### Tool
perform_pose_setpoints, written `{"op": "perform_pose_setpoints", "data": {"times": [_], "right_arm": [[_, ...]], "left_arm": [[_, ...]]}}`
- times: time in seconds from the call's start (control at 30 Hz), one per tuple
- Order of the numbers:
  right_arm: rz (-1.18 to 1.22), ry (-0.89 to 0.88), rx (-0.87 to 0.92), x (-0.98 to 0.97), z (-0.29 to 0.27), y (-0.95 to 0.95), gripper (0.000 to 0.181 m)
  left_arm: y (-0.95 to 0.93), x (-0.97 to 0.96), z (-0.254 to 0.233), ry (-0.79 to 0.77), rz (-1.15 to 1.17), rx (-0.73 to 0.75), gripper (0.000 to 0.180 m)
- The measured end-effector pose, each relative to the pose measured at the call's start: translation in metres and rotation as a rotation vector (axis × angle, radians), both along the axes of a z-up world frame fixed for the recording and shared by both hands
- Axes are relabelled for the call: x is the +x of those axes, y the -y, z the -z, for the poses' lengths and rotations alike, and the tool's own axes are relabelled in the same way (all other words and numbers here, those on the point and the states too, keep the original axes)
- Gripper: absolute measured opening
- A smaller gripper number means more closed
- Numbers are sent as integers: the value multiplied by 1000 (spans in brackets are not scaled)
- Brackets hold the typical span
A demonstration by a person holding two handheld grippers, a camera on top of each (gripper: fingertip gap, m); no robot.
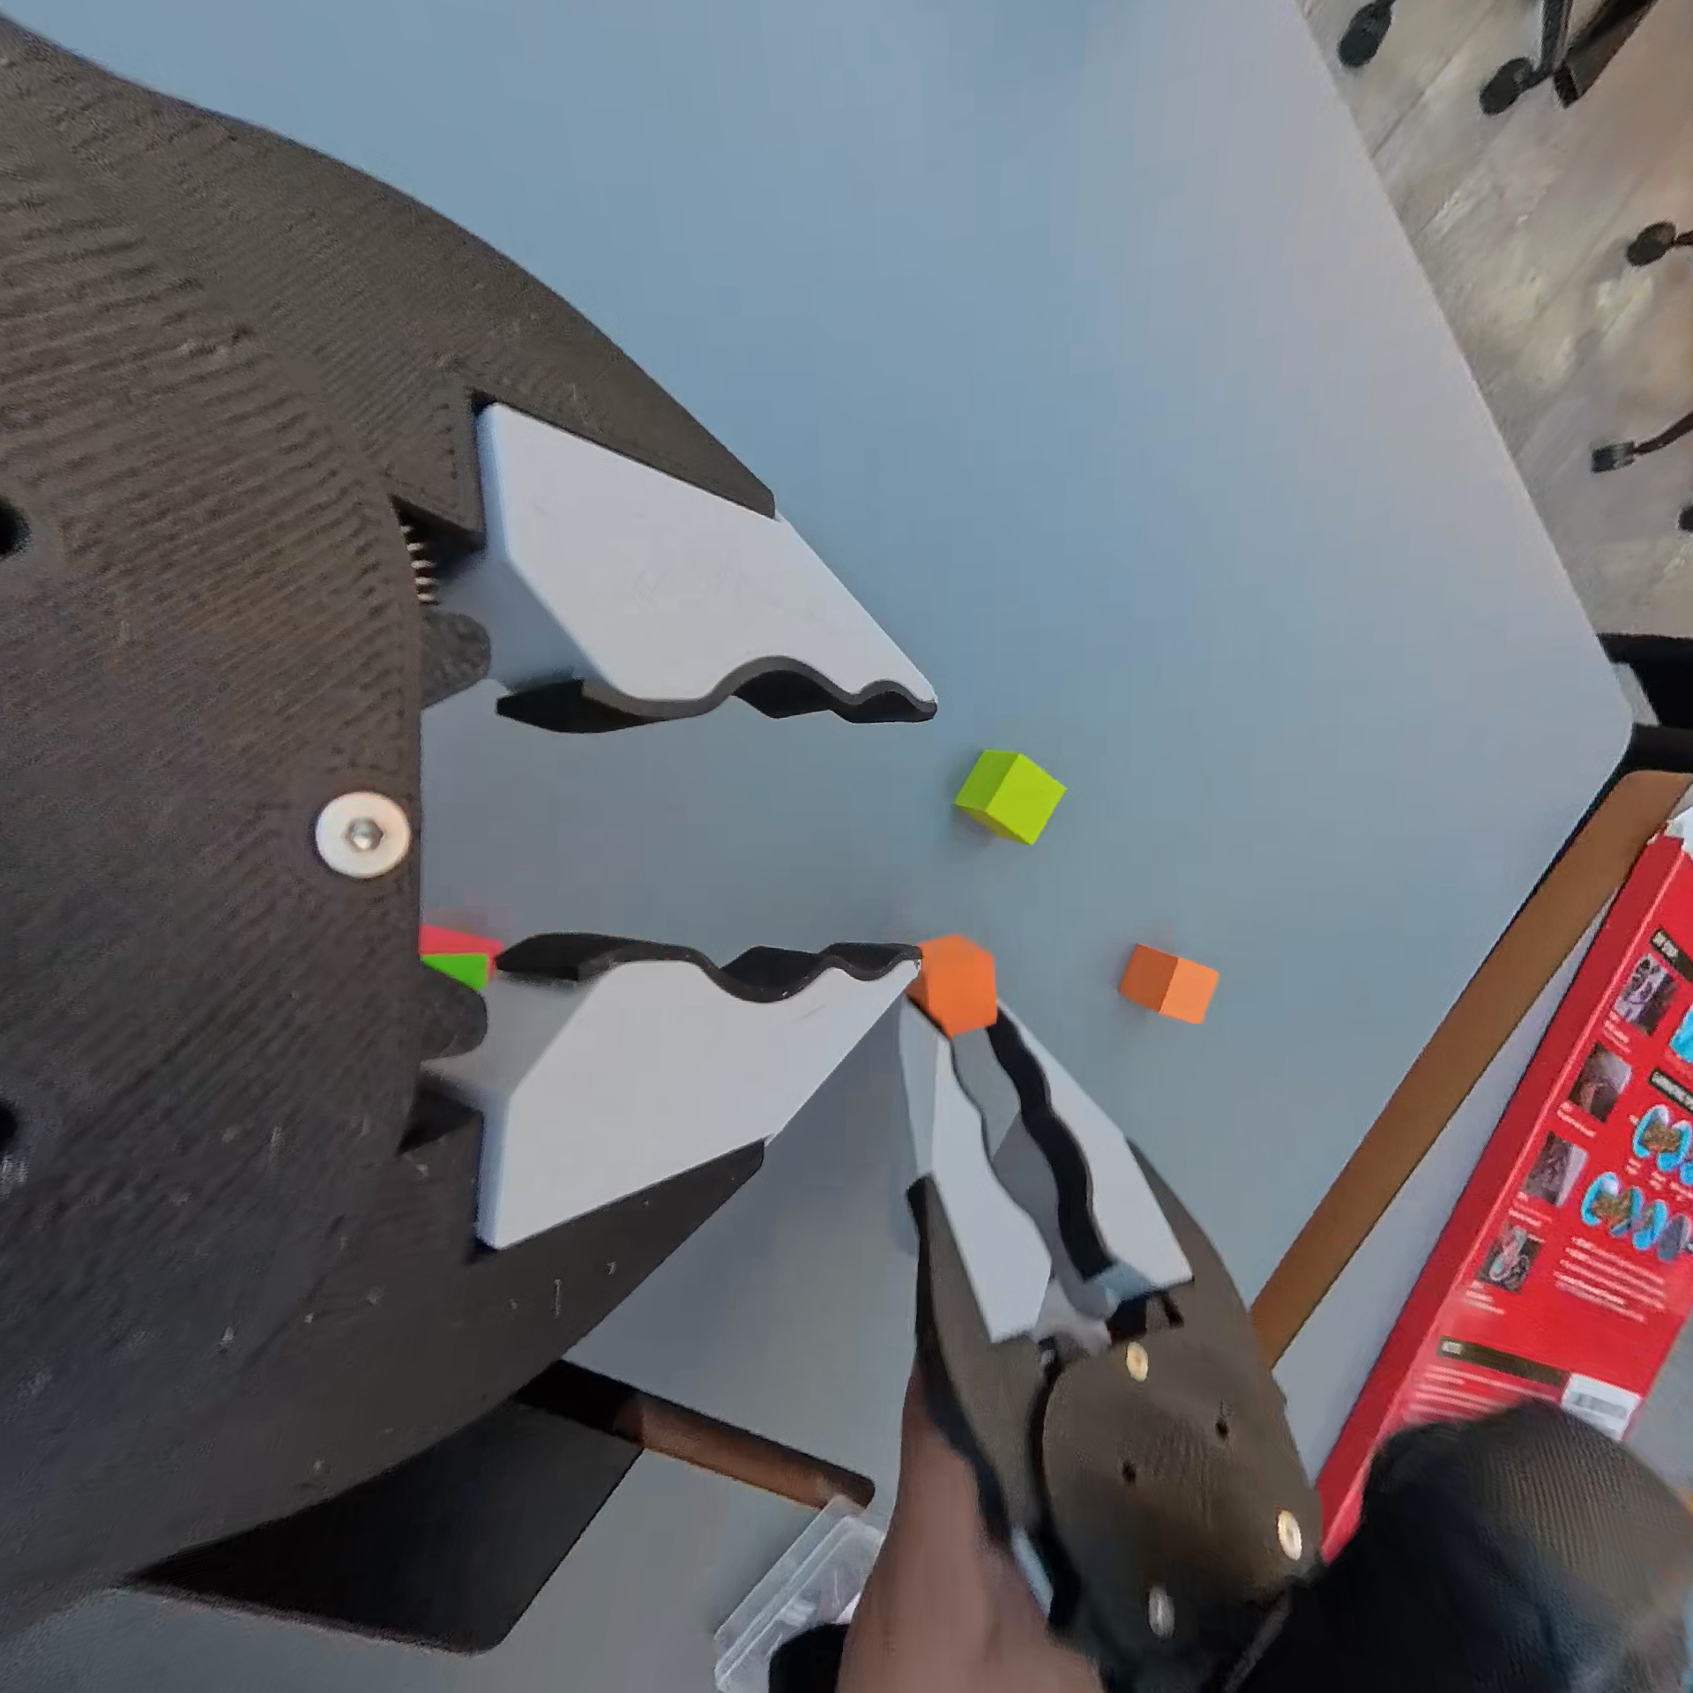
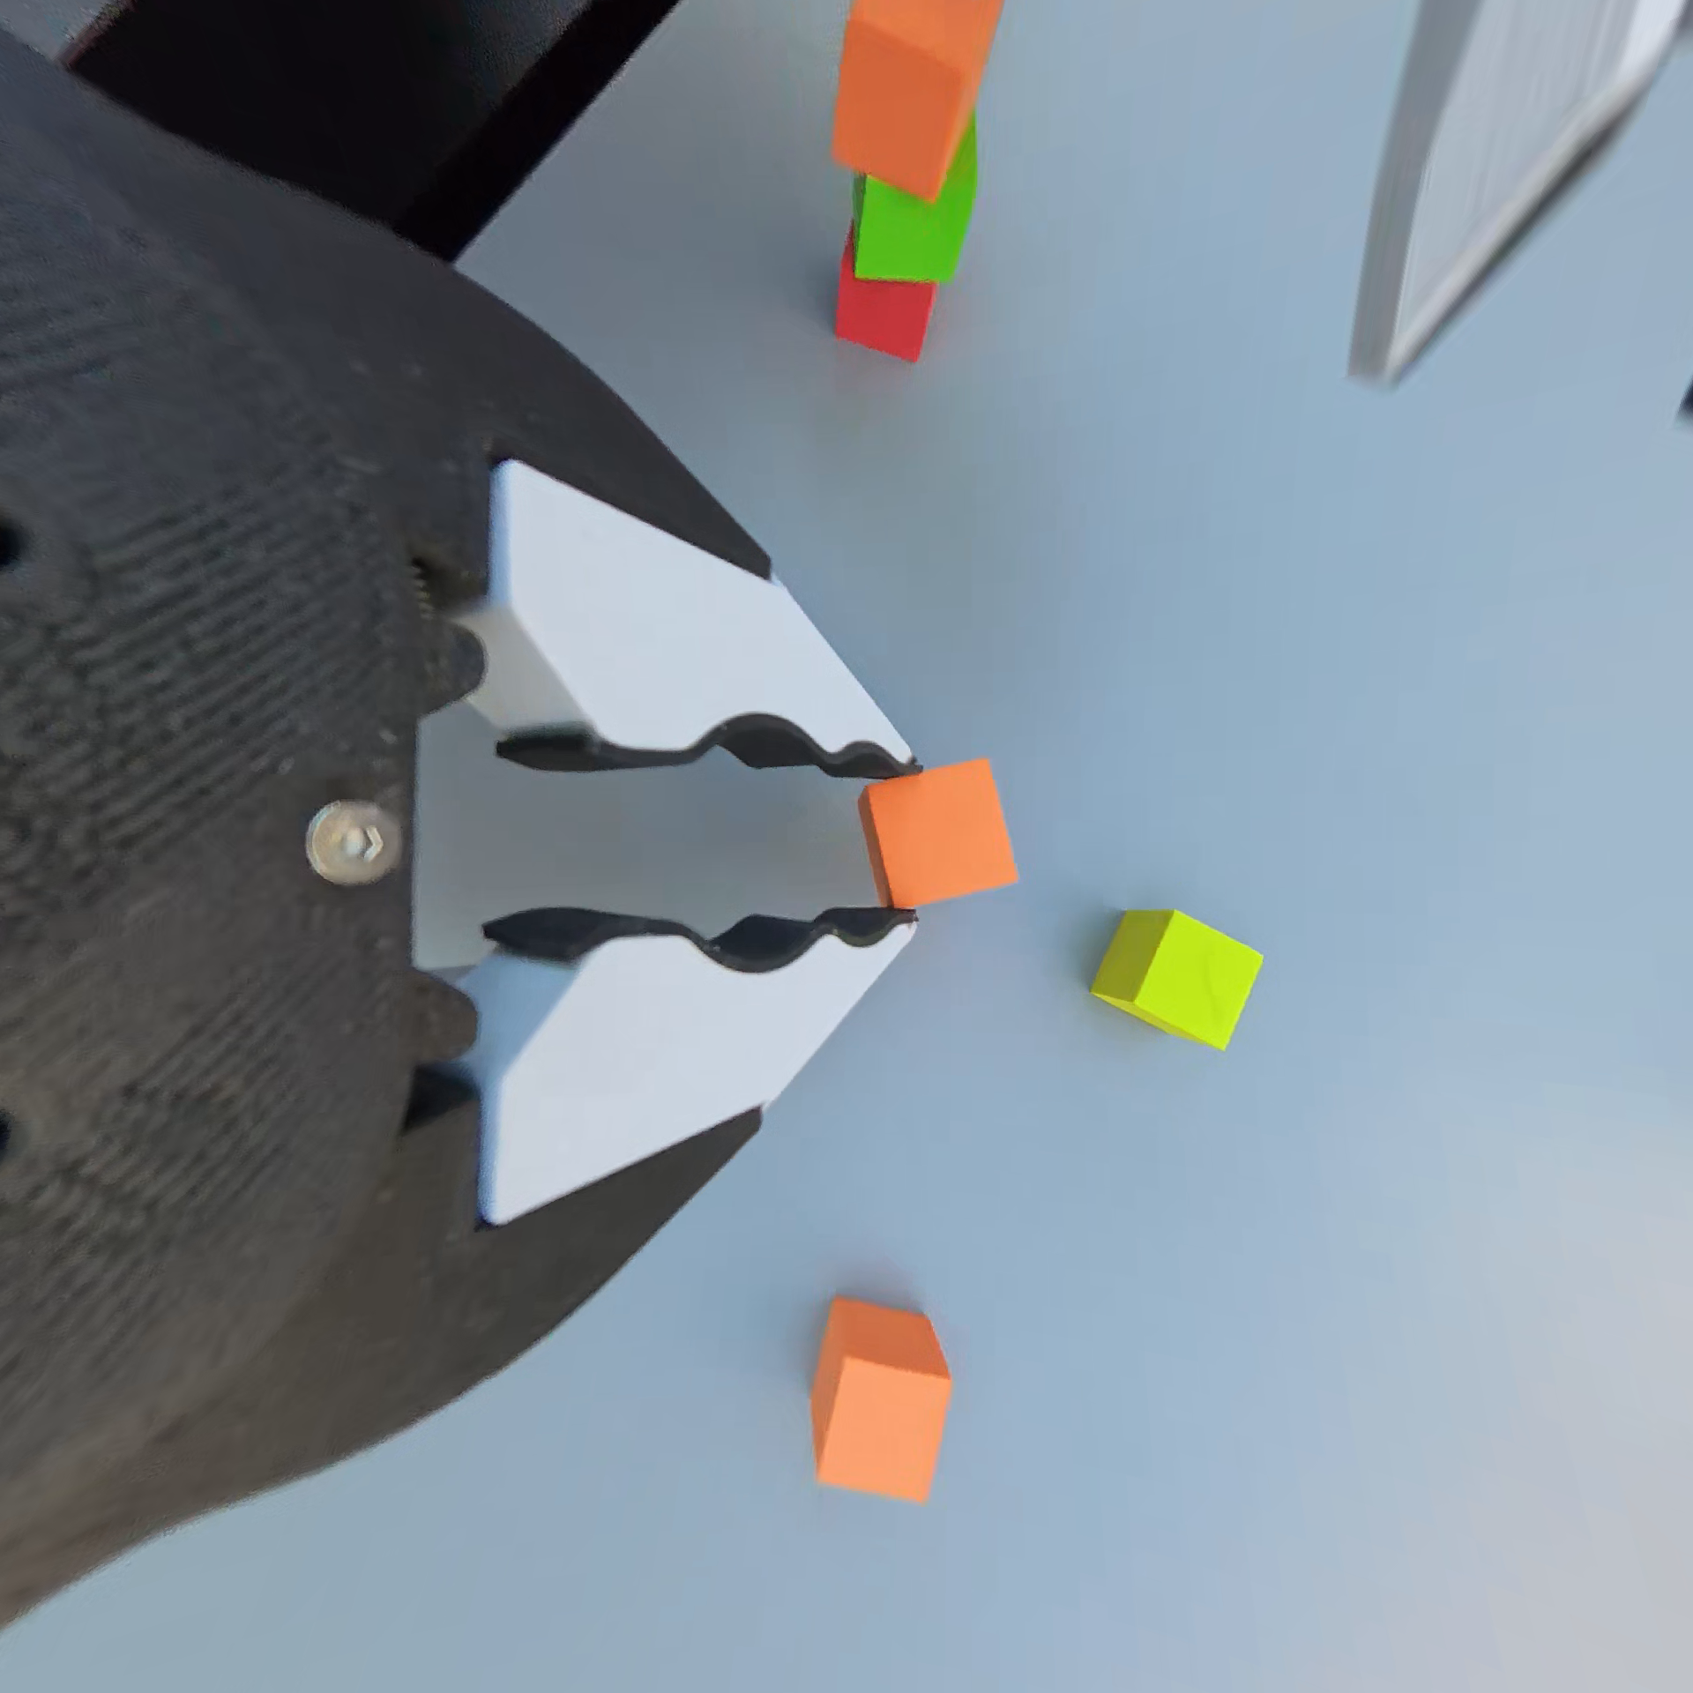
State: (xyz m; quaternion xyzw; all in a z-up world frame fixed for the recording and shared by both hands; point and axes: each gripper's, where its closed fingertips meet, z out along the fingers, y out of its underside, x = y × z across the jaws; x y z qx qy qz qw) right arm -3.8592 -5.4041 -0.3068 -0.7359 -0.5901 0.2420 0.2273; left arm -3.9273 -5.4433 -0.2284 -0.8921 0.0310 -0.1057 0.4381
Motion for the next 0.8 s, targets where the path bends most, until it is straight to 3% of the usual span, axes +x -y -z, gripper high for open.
{"op": "perform_pose_setpoints", "data": {"times": [0.27,0.37,0.57,0.8], "right_arm": [[73,-94,-44,56,-49,29,27],[89,-88,-23,72,-54,33,27],[20,-84,-5,62,-56,37,27],[-316,-136,-7,4,-72,109,27]], "left_arm": [[-72,7,89,-191,217,-180,43],[-79,6,105,-254,233,-217,25],[-49,-5,62,-200,180,-133,24],[78,-33,5,-86,-36,-73,24]]}}
